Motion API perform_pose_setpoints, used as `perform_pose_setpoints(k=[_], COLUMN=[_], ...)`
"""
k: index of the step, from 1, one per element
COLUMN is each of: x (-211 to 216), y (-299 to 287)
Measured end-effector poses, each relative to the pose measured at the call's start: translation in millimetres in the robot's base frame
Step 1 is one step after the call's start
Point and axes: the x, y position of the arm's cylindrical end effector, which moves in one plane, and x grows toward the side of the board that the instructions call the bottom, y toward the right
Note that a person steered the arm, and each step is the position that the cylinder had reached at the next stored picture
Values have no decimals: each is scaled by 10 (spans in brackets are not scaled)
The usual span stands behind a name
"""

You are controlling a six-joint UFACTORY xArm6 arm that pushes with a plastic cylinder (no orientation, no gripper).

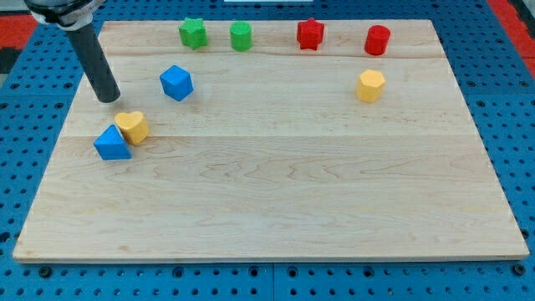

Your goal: Push the yellow heart along with the blue triangle a bit down

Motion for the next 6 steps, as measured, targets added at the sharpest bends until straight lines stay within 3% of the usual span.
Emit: perform_pose_setpoints(k=[2,4,6], x=[88,445,740], y=[514,439,-108])
